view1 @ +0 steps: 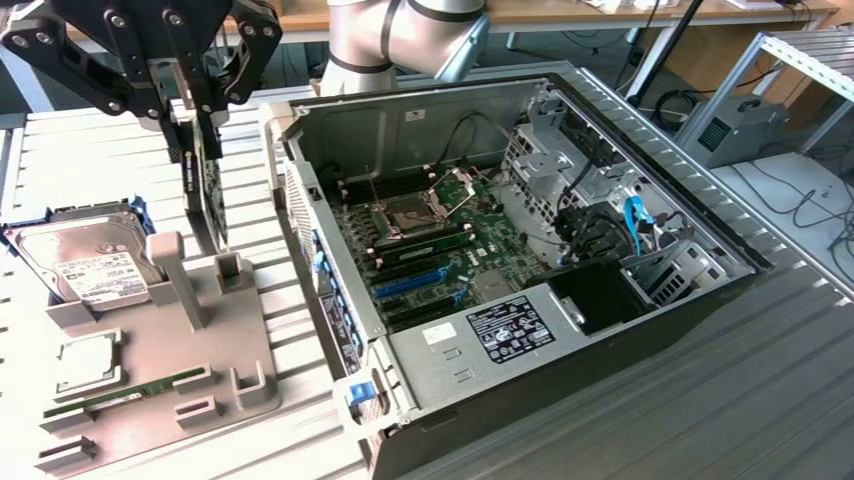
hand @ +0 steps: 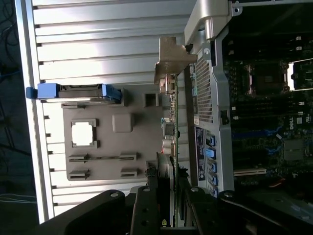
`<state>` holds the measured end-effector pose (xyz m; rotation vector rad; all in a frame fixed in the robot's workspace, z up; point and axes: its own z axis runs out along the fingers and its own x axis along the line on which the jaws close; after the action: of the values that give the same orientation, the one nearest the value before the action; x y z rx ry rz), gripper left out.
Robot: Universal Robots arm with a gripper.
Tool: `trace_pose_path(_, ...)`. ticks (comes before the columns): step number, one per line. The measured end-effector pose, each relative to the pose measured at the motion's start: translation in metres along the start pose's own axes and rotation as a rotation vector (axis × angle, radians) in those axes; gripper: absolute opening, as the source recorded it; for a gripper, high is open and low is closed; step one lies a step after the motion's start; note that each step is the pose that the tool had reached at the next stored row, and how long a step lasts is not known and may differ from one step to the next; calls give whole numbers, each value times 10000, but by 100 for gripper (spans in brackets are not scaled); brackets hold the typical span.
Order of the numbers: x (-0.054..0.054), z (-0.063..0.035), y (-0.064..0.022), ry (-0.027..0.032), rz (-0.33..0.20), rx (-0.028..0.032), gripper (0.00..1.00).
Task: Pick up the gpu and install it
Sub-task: 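Pick up the gpu and move the gpu toward the slot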
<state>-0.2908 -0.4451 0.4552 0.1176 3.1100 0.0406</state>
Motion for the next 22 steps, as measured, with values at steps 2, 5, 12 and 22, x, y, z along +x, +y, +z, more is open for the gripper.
trace_pose_path(2,-17,3,1,0,0,-1,26)
trace_pose_path(5,-46,8,3,0,0,-1,26)
trace_pose_path(12,-110,18,8,0,0,-1,26)
trace_pose_path(22,-245,39,18,0,0,-1,26)
